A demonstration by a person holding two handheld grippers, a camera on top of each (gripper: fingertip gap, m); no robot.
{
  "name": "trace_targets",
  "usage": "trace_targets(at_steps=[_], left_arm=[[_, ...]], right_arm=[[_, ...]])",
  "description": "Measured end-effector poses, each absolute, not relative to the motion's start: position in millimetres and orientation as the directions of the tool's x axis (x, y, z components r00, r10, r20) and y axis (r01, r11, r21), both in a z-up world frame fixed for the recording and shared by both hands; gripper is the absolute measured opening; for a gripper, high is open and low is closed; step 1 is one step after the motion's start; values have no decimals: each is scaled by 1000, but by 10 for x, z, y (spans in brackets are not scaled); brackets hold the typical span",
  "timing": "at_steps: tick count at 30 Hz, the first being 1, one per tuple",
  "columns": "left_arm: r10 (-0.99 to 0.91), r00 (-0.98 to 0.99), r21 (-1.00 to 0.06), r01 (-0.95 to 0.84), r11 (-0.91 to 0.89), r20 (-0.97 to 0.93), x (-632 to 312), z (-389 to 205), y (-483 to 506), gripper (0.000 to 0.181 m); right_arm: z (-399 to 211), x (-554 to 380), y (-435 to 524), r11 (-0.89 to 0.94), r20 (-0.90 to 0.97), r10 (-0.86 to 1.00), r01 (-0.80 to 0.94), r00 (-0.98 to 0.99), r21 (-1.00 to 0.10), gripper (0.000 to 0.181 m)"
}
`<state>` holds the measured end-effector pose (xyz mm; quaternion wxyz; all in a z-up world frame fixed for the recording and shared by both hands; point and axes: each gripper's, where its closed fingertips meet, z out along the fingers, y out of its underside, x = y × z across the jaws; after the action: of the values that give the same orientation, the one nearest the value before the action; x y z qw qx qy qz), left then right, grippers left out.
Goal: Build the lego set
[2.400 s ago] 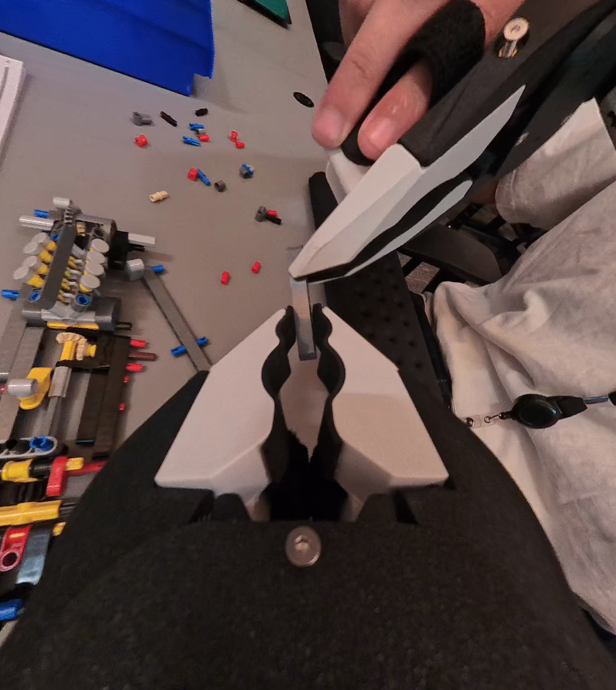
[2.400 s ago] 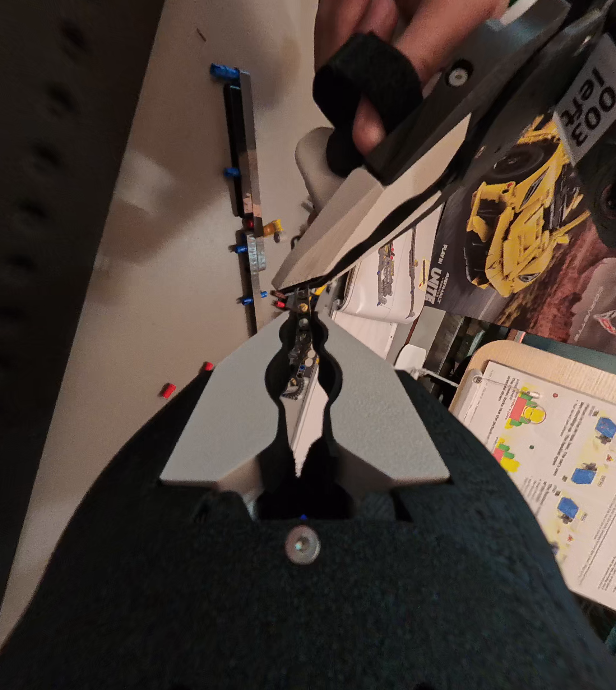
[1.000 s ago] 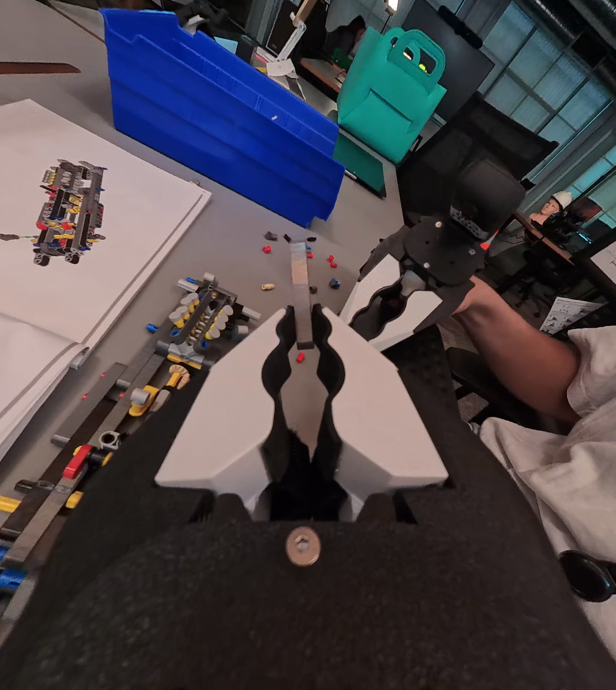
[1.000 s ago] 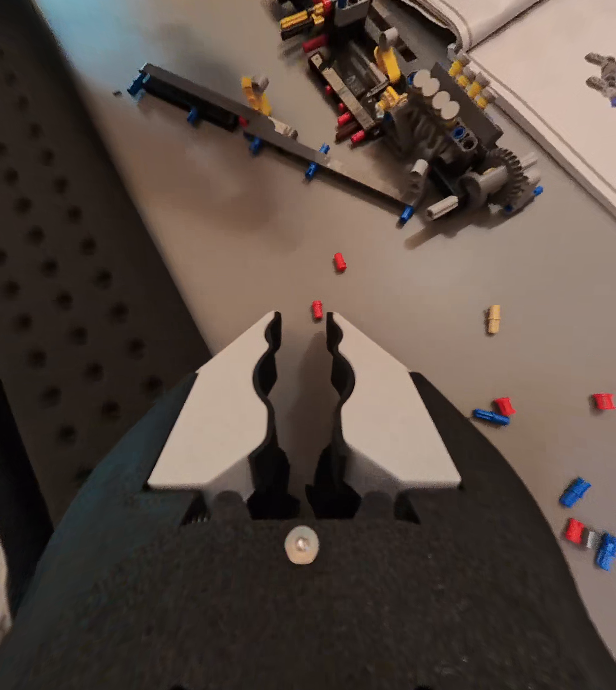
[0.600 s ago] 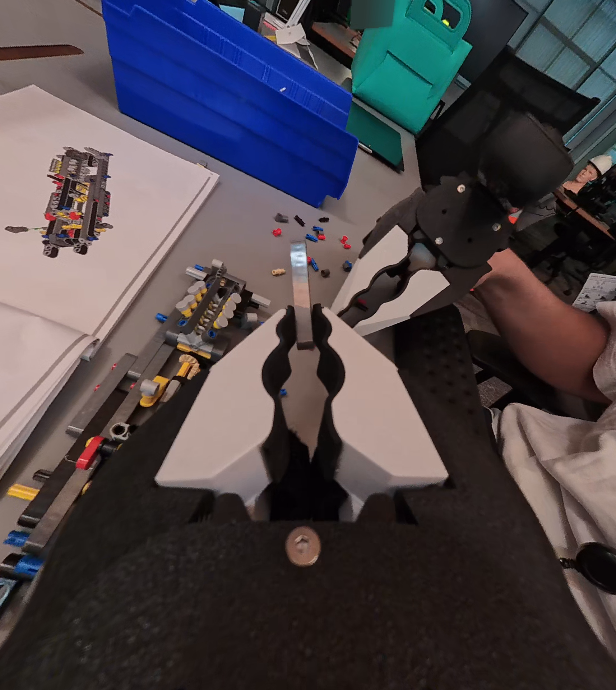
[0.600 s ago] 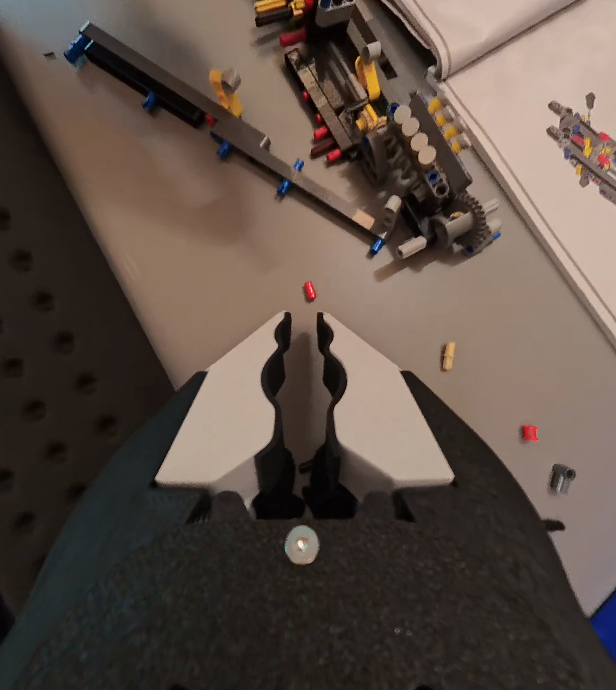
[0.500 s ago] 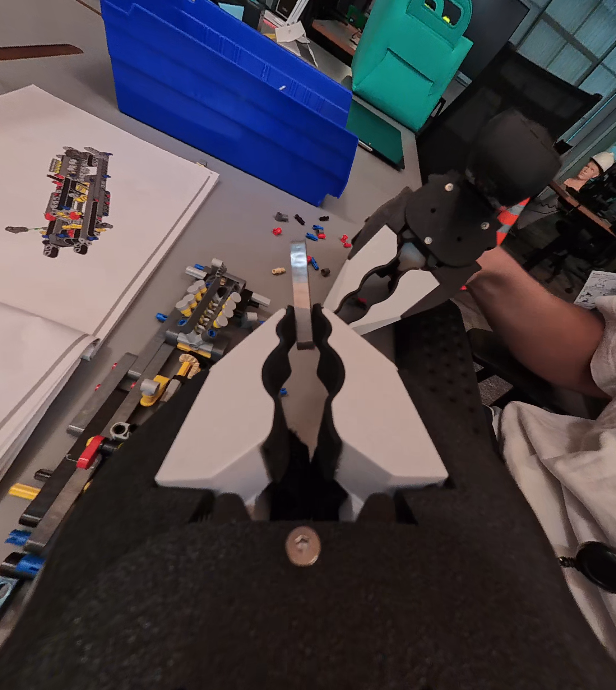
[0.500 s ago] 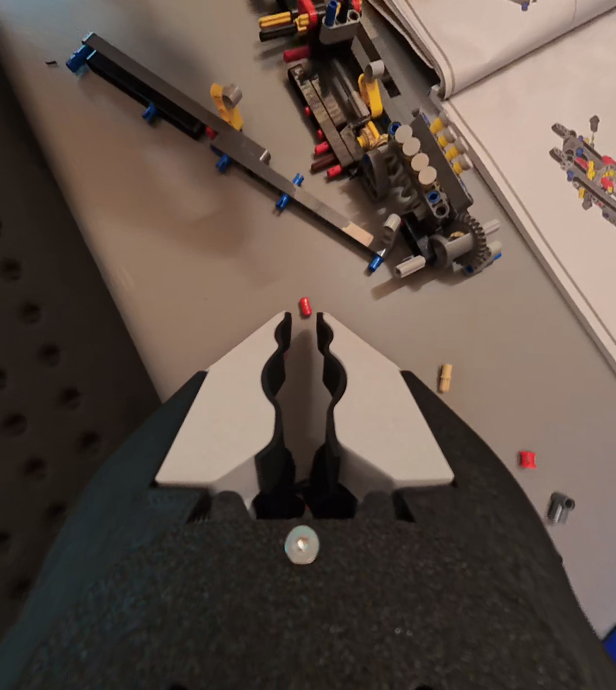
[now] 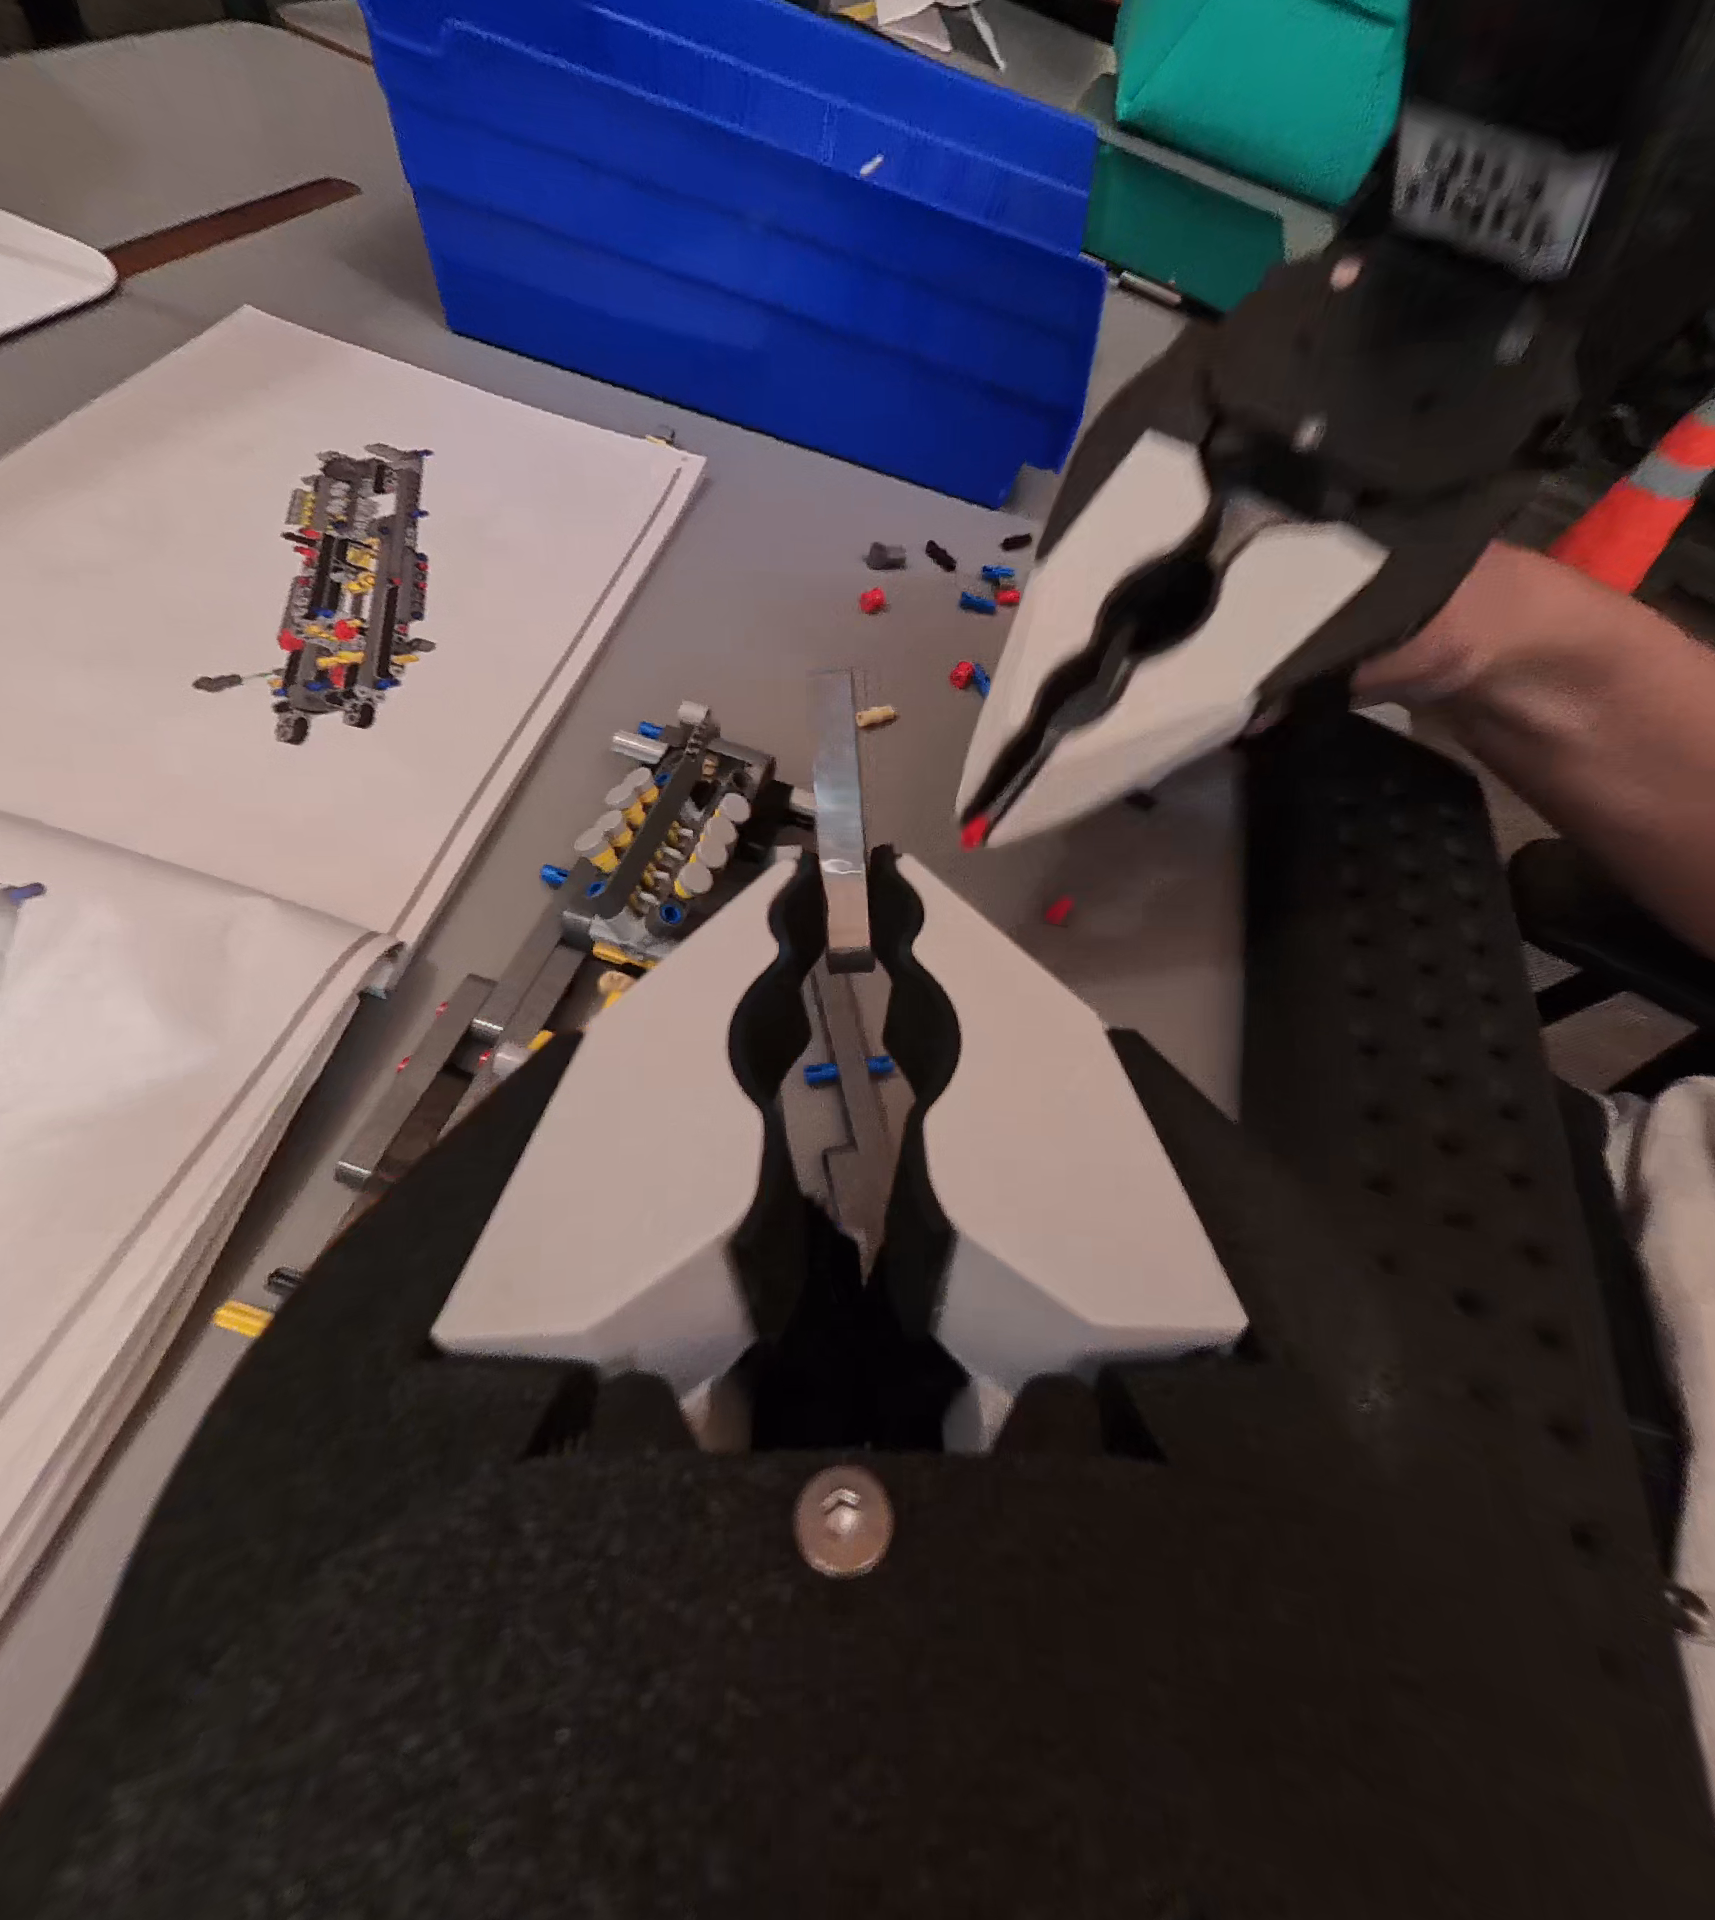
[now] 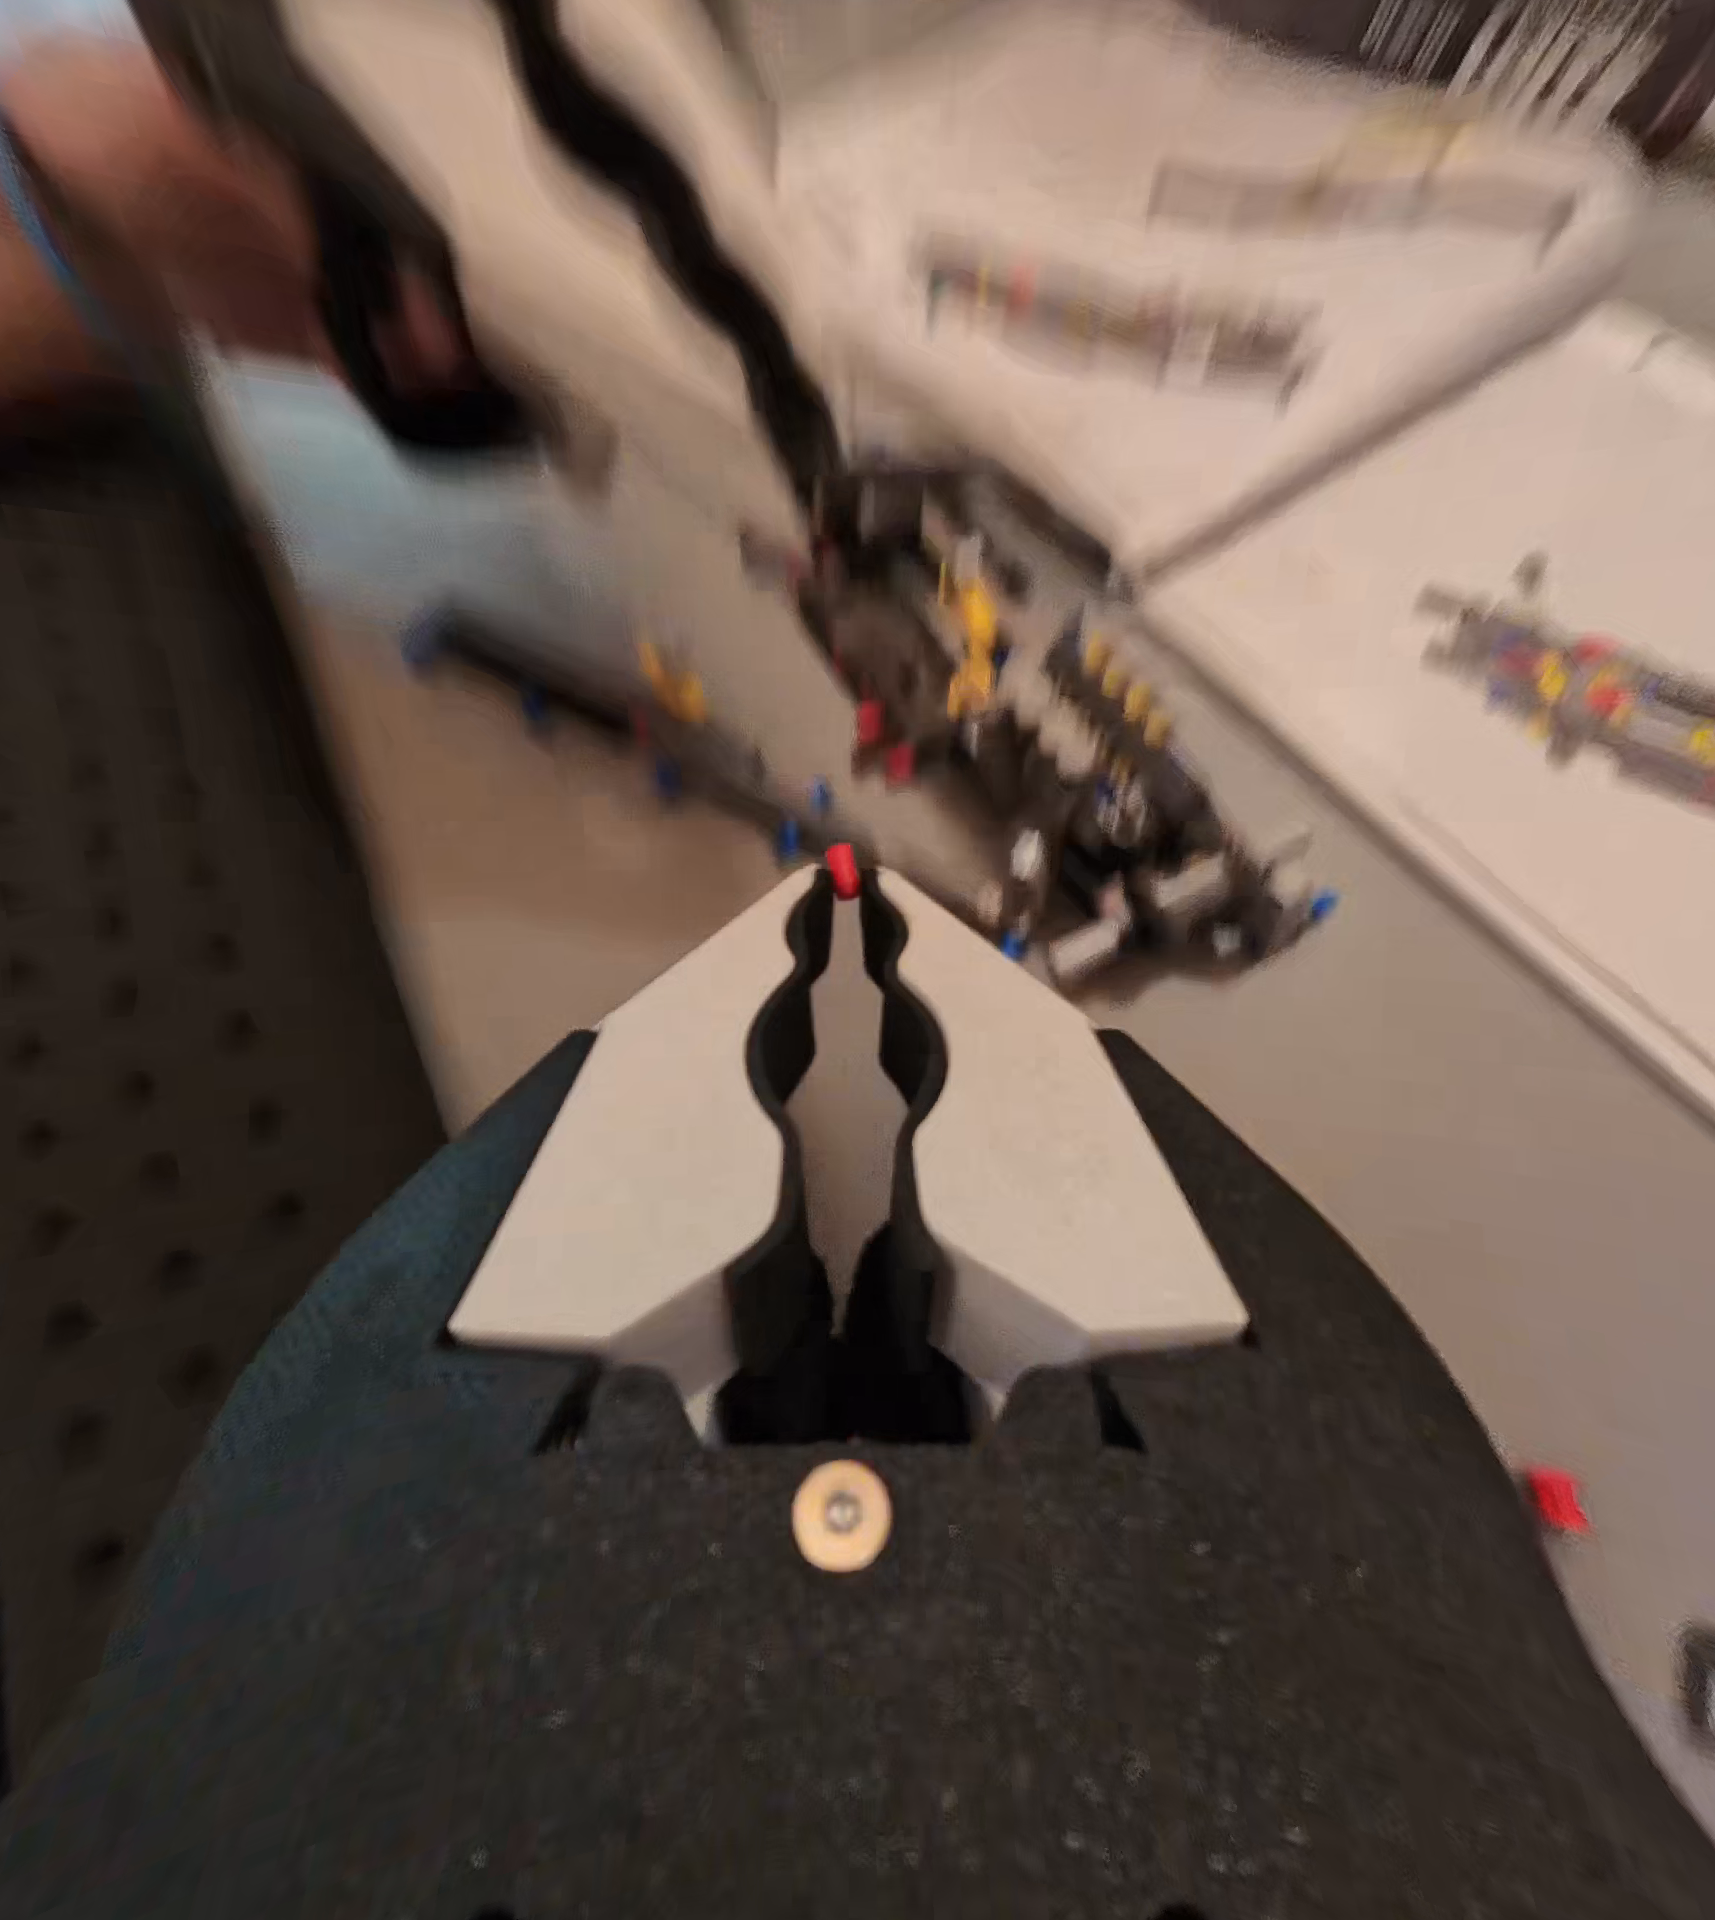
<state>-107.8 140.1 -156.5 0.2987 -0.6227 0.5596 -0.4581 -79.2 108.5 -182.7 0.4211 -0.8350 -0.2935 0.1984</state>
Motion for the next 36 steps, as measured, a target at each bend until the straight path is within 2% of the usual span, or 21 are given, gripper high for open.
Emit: trace_targets(at_steps=[2, 4, 12, 17, 22, 28, 30, 32, 36], left_arm=[[-978, -45, -896, -411, -168, 203, -1057, -1549, 1385, 7], [-974, -38, -911, -364, -196, 224, -1030, -1466, 1379, 7], [-970, -11, -935, -270, -229, 241, -1021, -1284, 1407, 7], [-963, -6, -937, -231, -261, 269, -1024, -1213, 1421, 7], [-968, 23, -947, -205, -248, 249, -1054, -1167, 1504, 7], [-983, 40, -961, -205, -185, 181, -1087, -1147, 1572, 7], [-989, 44, -966, -216, -145, 139, -1092, -1152, 1574, 7], [-998, 67, -967, -254, -33, 16, -1099, -1189, 1593, 7], [-951, 89, -905, -345, 250, -296, -1098, -1278, 1594, 7]], right_arm=[[-1351, -893, 1215, -401, -241, 625, 40, 743, -915, 3], [-1078, -967, 1298, -350, -383, 604, -199, 699, -915, 3], [-1131, -1002, 1453, -368, -684, 488, -583, 542, -724, 3], [-1119, -1001, 1467, -408, -760, 493, -660, 423, -631, 3], [-1087, -1078, 1440, -436, -761, 526, -648, 379, -624, 3], [-1205, -1110, 1453, -403, -643, 499, -501, 581, -766, 3], [-1263, -1032, 1483, -350, -521, 448, -394, 726, -850, 3], [-1271, -939, 1501, -271, -301, 378, -206, 876, -940, 3], [-1276, -872, 1507, -213, 28, 269, 88, 963, -973, 3]])
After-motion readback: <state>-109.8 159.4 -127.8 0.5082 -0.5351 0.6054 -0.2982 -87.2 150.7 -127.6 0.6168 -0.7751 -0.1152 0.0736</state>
